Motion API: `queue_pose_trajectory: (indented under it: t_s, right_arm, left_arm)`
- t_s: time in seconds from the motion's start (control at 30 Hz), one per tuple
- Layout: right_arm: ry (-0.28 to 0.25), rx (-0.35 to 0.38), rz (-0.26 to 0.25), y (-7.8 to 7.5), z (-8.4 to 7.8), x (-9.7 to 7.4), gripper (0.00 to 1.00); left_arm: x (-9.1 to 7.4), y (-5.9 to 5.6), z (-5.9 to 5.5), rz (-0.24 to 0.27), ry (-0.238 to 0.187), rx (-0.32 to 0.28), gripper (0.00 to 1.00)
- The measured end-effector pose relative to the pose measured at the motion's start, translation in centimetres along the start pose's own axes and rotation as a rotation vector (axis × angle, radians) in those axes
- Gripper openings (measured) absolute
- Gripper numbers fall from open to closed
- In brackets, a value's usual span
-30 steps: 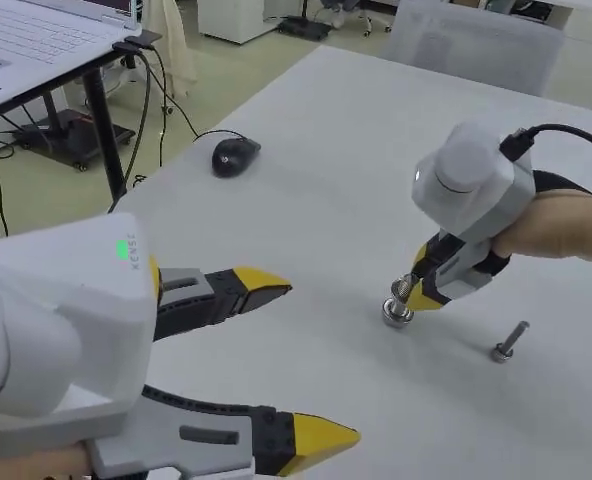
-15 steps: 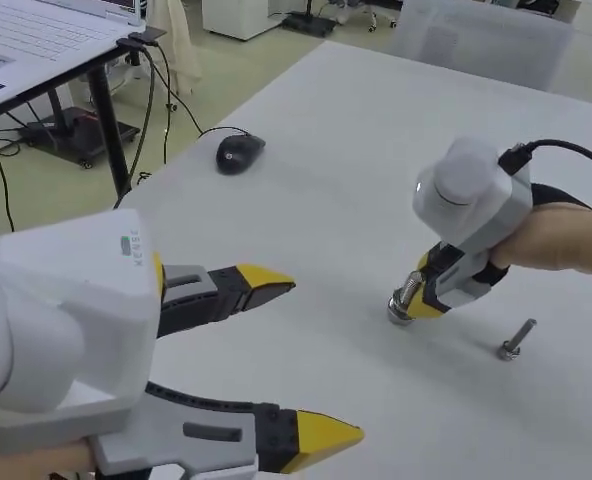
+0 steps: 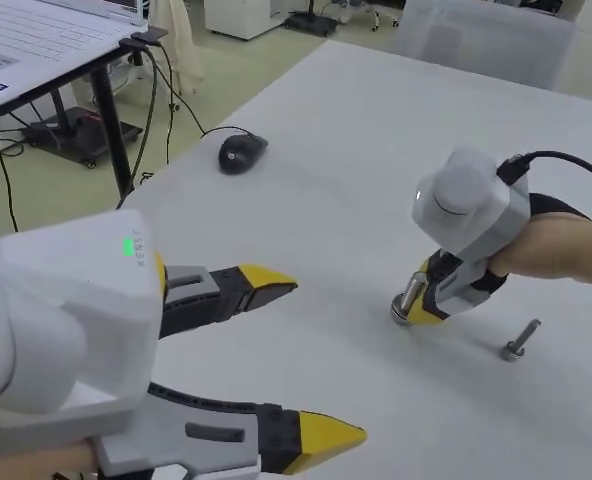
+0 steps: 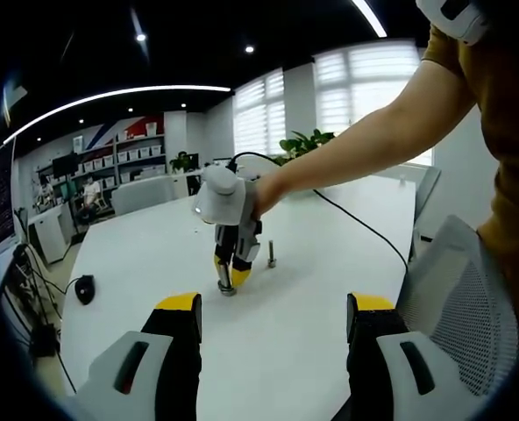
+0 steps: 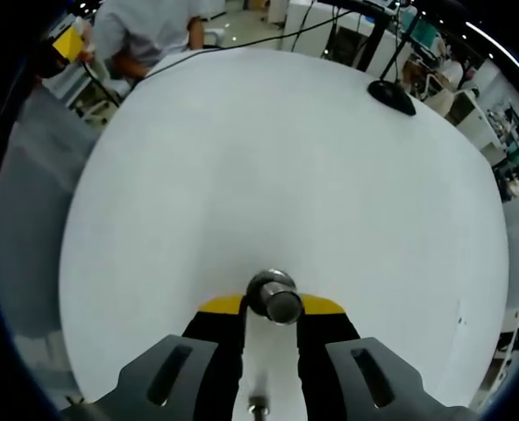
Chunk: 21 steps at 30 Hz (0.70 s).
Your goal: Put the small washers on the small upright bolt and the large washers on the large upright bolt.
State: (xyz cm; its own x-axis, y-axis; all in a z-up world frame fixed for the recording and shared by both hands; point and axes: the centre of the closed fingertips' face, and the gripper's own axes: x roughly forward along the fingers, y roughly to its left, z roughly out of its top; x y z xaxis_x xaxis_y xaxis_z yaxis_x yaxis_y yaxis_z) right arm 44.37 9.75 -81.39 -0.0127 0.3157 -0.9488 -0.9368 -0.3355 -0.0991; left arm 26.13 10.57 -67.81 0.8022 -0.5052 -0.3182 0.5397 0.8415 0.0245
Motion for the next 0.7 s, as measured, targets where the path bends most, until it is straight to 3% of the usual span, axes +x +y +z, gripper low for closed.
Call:
queue_pose_trajectory:
  t_s: [0.7]
  right_arm:
    - [-0.024, -0.004, 0.005, 0.33, -0.03, -0.44, 0.23]
  left_arm:
    - [-0.18, 0.00, -0.15, 0.001, 0.002, 0.000, 0.66]
